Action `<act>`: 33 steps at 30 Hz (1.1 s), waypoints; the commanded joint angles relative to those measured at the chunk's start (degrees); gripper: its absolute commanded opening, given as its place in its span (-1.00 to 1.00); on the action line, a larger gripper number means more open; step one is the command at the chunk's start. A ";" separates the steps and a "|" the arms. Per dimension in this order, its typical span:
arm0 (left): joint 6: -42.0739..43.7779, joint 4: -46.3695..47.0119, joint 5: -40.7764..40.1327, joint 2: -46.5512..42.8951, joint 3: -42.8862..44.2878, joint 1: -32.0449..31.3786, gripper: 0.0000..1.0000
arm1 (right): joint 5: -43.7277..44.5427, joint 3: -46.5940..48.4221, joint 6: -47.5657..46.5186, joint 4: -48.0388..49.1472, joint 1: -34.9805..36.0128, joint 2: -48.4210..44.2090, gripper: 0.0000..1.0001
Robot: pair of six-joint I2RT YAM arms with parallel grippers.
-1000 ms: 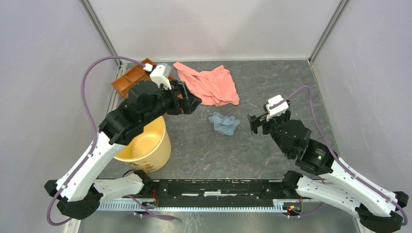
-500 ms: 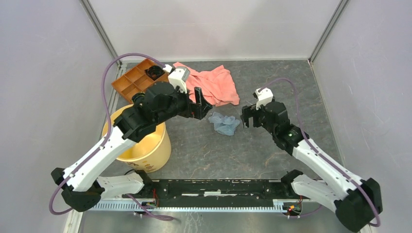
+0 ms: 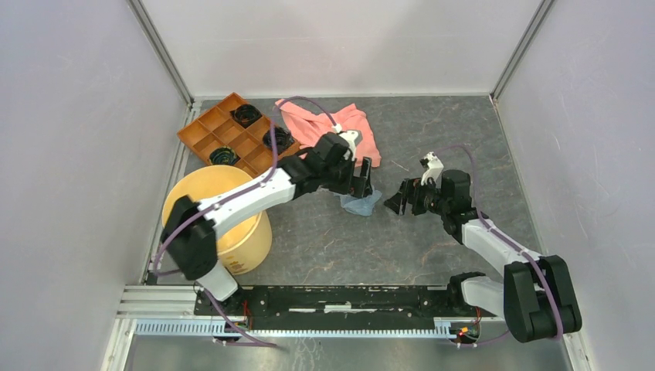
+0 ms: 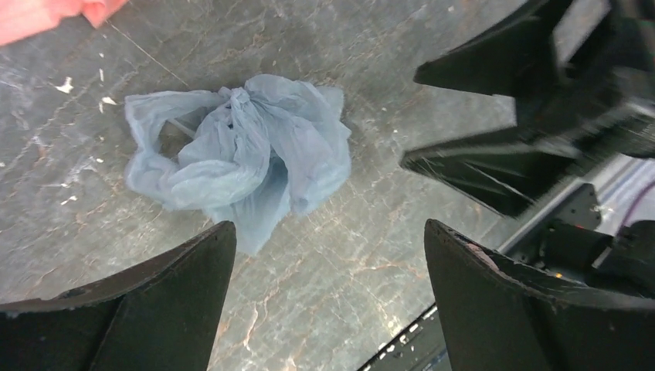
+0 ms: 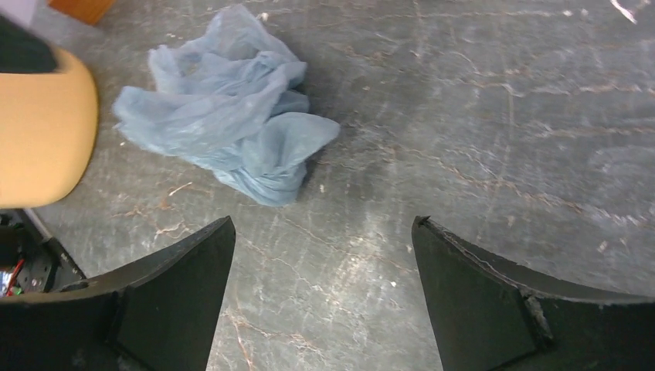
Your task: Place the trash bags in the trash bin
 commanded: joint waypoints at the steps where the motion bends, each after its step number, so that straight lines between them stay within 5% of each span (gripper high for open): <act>1: -1.44 6.38 1.78 6.33 4.90 -0.49 0.87 | -5.96 -1.84 0.60 7.62 -0.38 -0.44 0.84; 7: 0.21 4.86 -1.35 13.28 9.36 -0.93 0.56 | -9.54 -1.18 2.69 12.54 -0.35 5.66 0.74; 9: 0.24 4.31 -2.48 14.19 9.82 -1.03 0.38 | -10.77 -1.03 4.88 16.06 -0.34 7.31 0.71; 11: 0.28 3.49 -3.90 14.59 10.15 -1.03 -0.07 | -10.73 -0.56 6.26 18.31 -0.30 8.90 0.71; 14: 0.48 3.39 -3.95 14.26 10.19 -1.03 -0.23 | -10.54 0.52 8.31 21.25 0.72 11.78 0.67; 16: 0.63 2.92 -3.95 14.22 10.50 -1.03 -0.22 | -9.87 1.22 8.65 21.91 1.68 13.68 0.63; 19: 0.81 2.73 -3.37 13.30 9.76 -1.03 0.24 | -9.05 1.34 9.25 22.96 2.41 15.08 0.62; 30: 1.06 4.59 -4.69 13.57 6.04 -1.46 0.44 | -3.31 2.50 10.10 26.66 5.75 20.73 0.22; 33: 1.08 3.98 -7.43 13.01 7.18 -1.47 0.47 | -3.26 2.93 9.50 27.40 5.83 21.98 -0.10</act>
